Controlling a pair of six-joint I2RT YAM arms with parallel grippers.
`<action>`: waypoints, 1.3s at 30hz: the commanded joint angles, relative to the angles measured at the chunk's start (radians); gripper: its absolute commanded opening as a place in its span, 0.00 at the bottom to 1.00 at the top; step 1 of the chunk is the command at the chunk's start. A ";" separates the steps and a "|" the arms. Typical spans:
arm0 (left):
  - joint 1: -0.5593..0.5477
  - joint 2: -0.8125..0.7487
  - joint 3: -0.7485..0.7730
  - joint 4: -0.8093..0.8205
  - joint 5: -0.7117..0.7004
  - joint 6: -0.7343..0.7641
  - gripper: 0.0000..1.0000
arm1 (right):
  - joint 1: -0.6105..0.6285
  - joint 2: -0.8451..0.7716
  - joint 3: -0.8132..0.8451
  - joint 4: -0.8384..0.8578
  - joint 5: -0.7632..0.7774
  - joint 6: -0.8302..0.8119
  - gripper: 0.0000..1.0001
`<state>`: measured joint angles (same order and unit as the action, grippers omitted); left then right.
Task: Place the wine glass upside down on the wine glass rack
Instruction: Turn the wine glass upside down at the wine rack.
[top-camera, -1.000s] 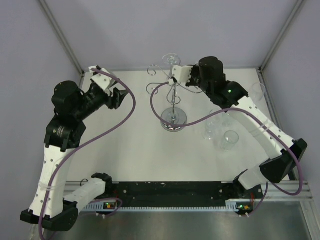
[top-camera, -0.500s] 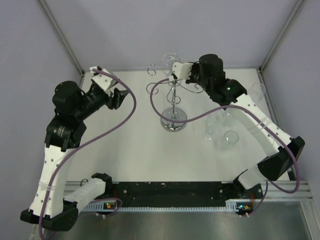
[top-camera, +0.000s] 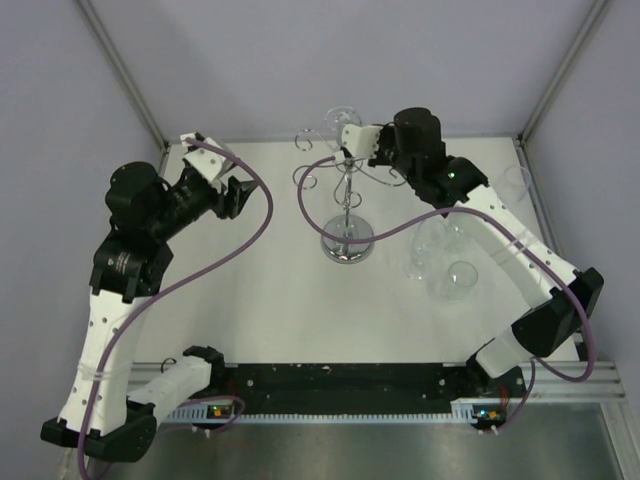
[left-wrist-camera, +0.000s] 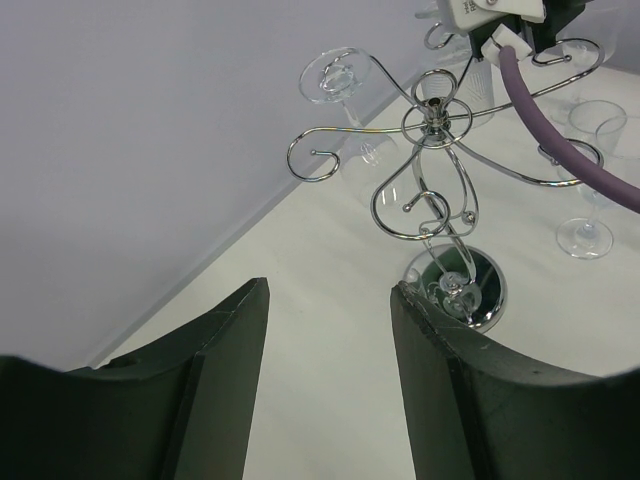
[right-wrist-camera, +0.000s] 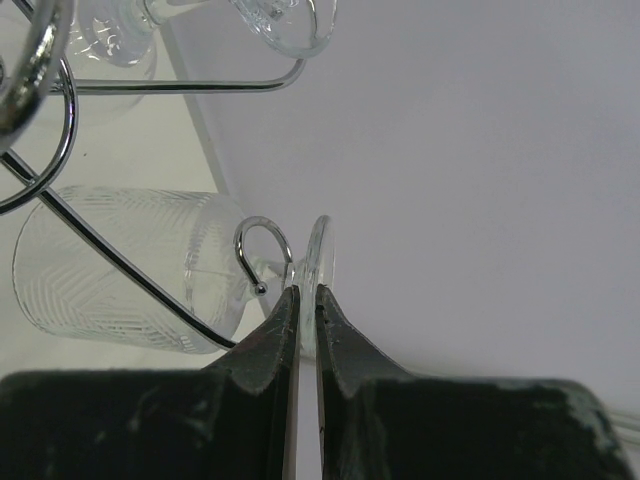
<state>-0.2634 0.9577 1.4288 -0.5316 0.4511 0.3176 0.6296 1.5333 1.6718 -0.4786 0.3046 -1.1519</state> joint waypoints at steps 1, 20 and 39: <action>-0.004 -0.005 -0.011 0.024 -0.003 0.011 0.57 | -0.005 -0.007 0.062 0.112 -0.015 0.006 0.00; -0.004 -0.019 -0.024 0.021 -0.023 0.021 0.58 | 0.030 0.016 0.080 0.113 -0.018 0.018 0.00; -0.004 -0.028 -0.025 0.021 -0.037 0.020 0.59 | 0.051 -0.019 0.036 0.100 0.001 0.052 0.05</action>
<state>-0.2634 0.9569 1.4021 -0.5385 0.4248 0.3286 0.6655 1.5604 1.6829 -0.4606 0.2958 -1.1206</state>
